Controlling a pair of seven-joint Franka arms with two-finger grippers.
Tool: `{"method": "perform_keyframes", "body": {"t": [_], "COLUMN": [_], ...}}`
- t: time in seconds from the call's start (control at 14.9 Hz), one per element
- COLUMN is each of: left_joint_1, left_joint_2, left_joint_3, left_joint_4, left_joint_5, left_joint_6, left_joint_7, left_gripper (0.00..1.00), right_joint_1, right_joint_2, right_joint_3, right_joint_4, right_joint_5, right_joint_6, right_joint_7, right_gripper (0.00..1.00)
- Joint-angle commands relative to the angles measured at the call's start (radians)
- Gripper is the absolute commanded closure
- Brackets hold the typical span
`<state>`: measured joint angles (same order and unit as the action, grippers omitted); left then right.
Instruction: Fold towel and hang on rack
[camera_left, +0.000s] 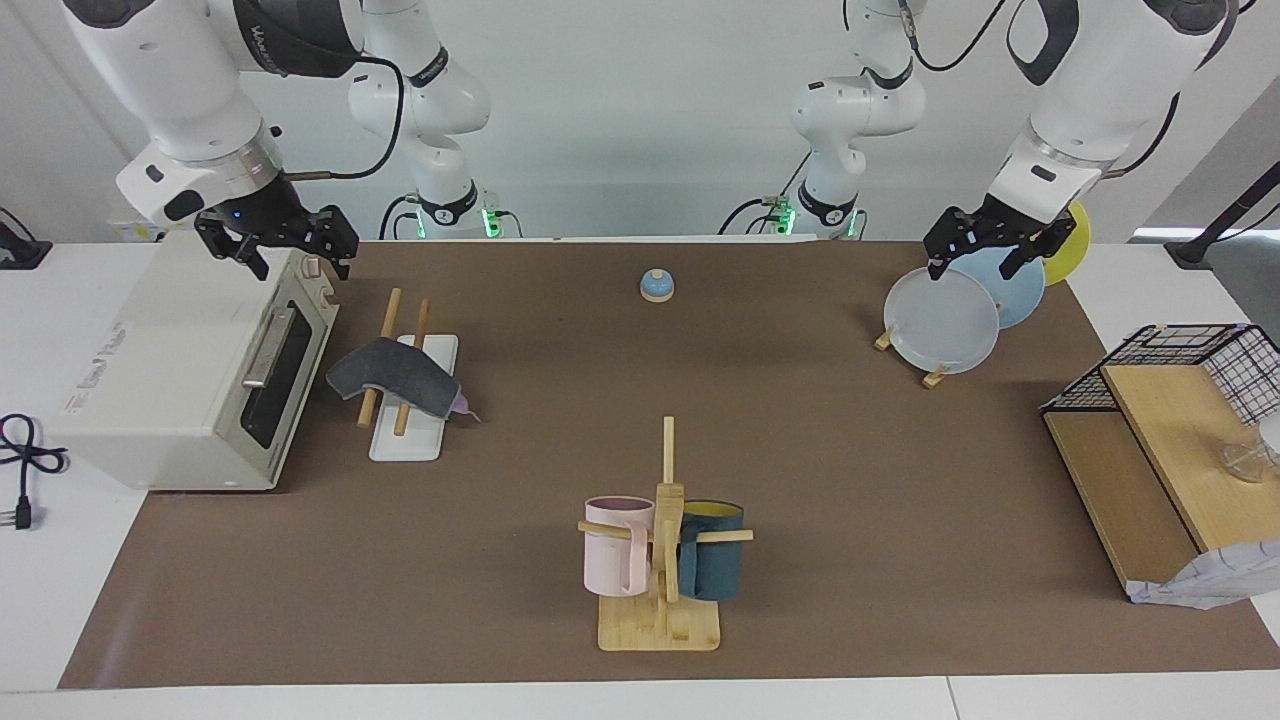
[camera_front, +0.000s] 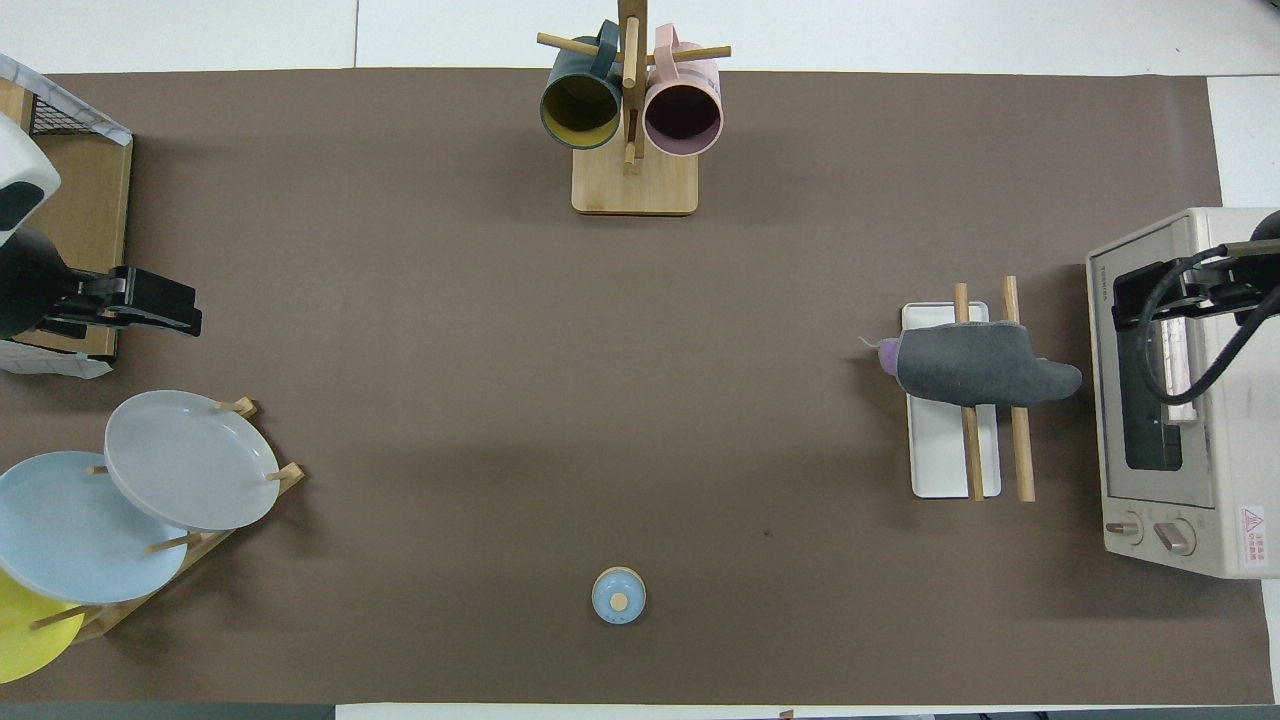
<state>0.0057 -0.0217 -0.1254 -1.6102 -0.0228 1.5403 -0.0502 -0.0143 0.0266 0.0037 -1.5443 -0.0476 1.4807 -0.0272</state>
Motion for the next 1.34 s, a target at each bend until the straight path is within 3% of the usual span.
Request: {"method": "perform_keyframes", "body": {"t": [0.0,1.27], "left_joint_1": [-0.004,-0.004], "left_joint_2": [-0.006,-0.006], "left_joint_3": [0.010,0.010], "left_joint_4": [0.003,0.003], "left_joint_5": [0.003,0.003], "left_joint_6": [0.004,0.004], "left_joint_7": [0.016,0.016], "left_gripper": [0.00,0.00], "right_joint_1": [-0.012,-0.030], "right_joint_2": [-0.008,-0.013], "right_joint_3": [0.007,0.004], "right_joint_4": [-0.014,-0.028], "right_joint_5": [-0.003,0.020], "right_joint_6": [0.018,0.021], "right_joint_7": [0.016,0.016], "right_gripper": [0.00,0.00]}}
